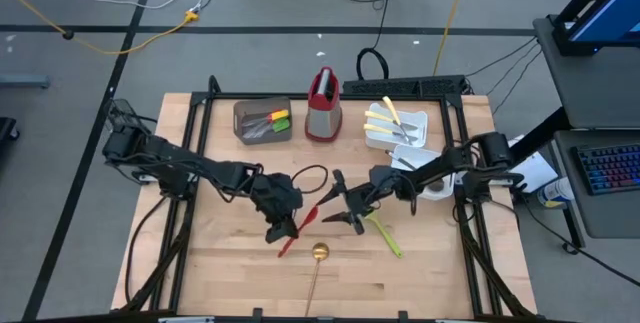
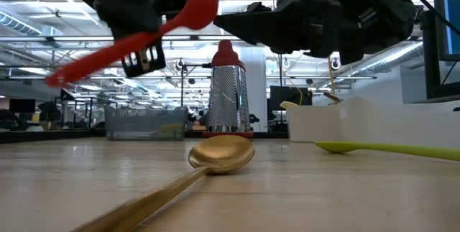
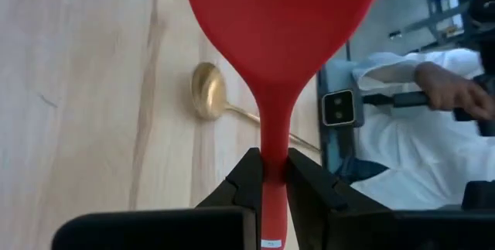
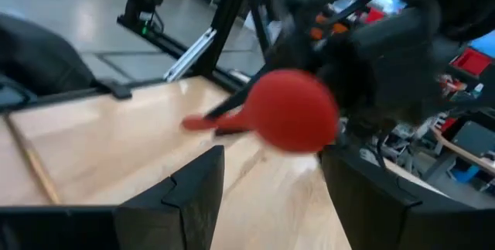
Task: Pick & Place Kitchen Items
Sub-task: Put the red serving spoon into the bottom white bin
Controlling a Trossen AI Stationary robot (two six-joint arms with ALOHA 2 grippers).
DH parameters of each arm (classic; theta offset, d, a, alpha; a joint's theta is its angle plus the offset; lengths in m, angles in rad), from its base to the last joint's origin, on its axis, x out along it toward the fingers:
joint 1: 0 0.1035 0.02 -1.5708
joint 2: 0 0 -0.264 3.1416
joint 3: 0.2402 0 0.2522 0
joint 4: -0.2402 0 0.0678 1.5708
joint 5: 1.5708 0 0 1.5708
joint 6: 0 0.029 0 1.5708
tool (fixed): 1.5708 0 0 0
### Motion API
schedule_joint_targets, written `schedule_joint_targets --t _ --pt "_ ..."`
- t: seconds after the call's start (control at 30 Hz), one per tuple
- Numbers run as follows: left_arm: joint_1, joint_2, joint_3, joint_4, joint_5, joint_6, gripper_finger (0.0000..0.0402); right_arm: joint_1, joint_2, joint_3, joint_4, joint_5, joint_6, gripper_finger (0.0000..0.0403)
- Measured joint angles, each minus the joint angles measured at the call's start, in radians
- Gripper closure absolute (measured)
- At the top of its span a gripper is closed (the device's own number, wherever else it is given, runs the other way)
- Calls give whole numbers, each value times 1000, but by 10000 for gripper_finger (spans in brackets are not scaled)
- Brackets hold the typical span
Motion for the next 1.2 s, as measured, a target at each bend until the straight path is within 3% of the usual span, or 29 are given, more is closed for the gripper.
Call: schedule_joint_targets --t 0.13,0.33,0.6,1.1,1.2 --pt "-3 45 -4 -10 4 -8 364 0 20 26 11 -9 18 187" --pt "24 55 -3 10 7 -11 364 -1 20 45 -60 -106 -17 191" --pt "66 52 -3 60 10 -14 364 4 20 46 -81 -109 -74 208" --pt "82 52 -3 151 44 -18 364 -1 19 46 -119 -104 -194 360" --pt "86 52 -3 149 45 -20 364 -2 19 45 -112 -104 -203 373"
